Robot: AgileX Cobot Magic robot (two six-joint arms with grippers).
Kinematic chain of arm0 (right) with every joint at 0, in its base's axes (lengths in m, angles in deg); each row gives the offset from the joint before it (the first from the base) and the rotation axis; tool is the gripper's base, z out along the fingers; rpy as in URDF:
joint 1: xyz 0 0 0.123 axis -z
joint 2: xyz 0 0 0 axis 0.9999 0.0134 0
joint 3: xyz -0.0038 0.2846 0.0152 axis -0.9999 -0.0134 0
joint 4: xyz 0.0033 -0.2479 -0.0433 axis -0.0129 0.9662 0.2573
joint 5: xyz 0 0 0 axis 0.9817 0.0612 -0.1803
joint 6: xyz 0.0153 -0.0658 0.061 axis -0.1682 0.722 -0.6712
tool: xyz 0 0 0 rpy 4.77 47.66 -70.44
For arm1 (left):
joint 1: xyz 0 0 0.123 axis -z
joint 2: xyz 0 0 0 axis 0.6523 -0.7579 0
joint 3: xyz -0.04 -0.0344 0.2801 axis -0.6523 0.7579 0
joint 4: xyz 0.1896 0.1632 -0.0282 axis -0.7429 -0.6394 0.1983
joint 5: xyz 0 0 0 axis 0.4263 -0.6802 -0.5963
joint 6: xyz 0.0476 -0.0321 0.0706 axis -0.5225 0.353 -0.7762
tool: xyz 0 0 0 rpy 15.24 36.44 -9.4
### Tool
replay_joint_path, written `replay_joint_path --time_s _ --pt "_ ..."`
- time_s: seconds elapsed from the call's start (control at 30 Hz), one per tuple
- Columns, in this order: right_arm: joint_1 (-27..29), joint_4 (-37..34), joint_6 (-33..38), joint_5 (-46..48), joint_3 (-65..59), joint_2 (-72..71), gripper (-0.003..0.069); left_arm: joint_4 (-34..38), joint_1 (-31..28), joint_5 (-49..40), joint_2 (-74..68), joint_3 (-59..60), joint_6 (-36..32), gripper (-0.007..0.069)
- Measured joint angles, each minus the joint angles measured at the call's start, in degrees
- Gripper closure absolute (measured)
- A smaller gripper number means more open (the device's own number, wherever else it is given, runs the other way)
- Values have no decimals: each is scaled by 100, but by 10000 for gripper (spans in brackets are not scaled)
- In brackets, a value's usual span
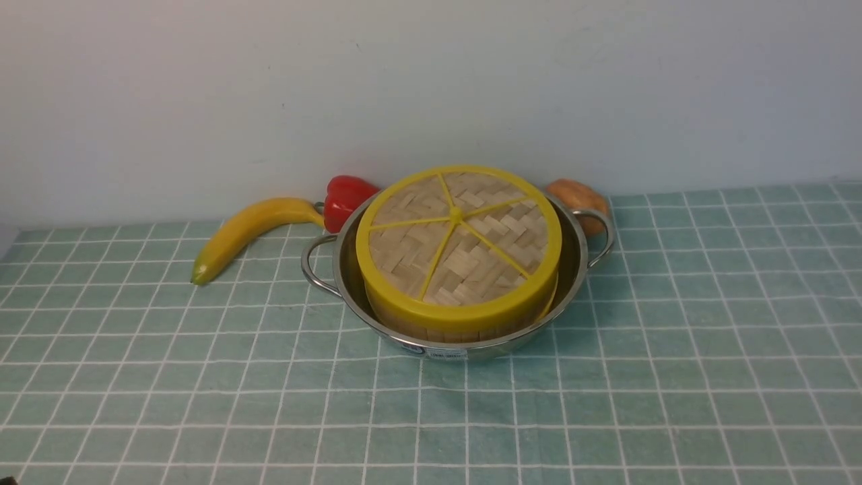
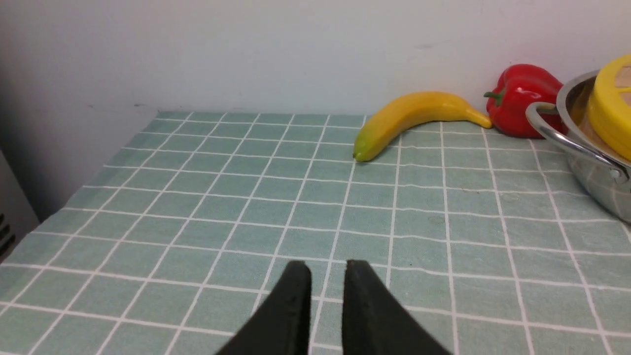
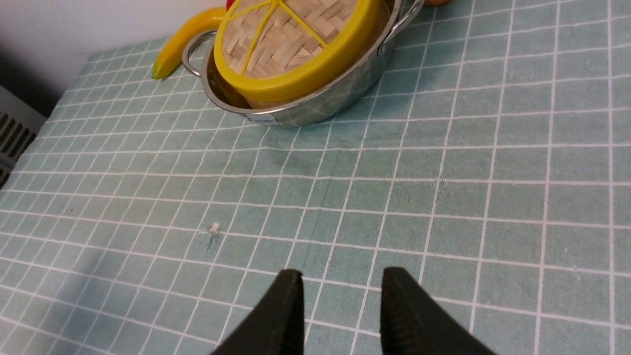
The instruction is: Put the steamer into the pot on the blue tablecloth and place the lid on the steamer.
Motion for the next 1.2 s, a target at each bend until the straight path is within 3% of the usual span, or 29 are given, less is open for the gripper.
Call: replay_joint_path --time_s 0.53,0.63,0.7,0.73,0.77,0.87,1.07,1.2 --pt "15 6 -14 0 0 0 419 39 0 0 0 0 -103 499" --pt "282 125 72 -141 -6 -2 419 39 0 0 0 0 -103 496" --pt "705 371 225 -593 -71 -2 419 39 0 0 0 0 -103 496" --pt "1113 695 426 -1410 -195 -2 419 39 0 0 0 0 -103 489" --pt "1157 740 446 -1504 -214 -2 419 39 0 0 0 0 -103 489" --pt "1852 1220 851 -3052 -676 9 419 39 0 0 0 0 -103 486" --pt "2728 1381 1364 -4456 -2040 -22 419 39 0 0 0 0 -103 475" --pt "2971 1381 1433 -5046 -2951 -24 419 39 0 0 0 0 -103 467"
